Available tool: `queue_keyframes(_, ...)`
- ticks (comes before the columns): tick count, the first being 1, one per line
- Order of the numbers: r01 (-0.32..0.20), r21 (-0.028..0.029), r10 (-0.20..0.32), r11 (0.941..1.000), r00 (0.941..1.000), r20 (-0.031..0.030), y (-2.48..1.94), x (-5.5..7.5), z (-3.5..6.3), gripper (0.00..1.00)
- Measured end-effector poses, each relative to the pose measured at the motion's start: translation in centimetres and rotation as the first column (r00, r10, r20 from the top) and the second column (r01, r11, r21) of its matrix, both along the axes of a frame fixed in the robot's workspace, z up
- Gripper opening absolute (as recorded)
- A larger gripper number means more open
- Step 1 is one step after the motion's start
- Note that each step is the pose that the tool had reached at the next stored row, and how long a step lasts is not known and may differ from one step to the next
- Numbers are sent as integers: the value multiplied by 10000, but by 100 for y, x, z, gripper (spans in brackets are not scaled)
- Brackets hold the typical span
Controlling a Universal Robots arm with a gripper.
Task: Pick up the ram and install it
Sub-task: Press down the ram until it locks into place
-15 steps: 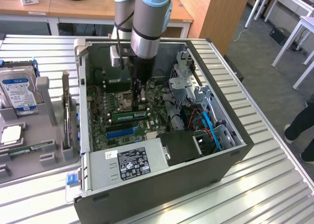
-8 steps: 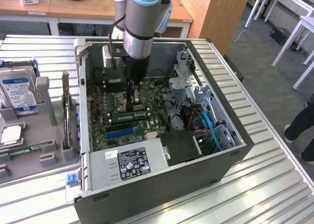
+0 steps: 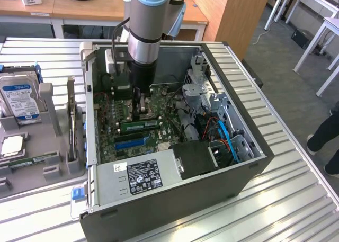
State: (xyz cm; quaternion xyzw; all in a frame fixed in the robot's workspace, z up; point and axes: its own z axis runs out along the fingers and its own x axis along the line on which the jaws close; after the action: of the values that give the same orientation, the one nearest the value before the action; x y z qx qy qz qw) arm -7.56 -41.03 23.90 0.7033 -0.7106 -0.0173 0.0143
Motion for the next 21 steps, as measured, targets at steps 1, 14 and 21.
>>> queue_keyframes(1, 0, -1, 0, 10000, 10000, 0, 0, 0, 0, 11)
queue_keyframes(14, 0, -2, 0, 10000, 10000, -1, -1, -1, -59, 11)
queue_keyframes(21, 0, -2, 0, 10000, 10000, -1, -2, -1, -77, 11)
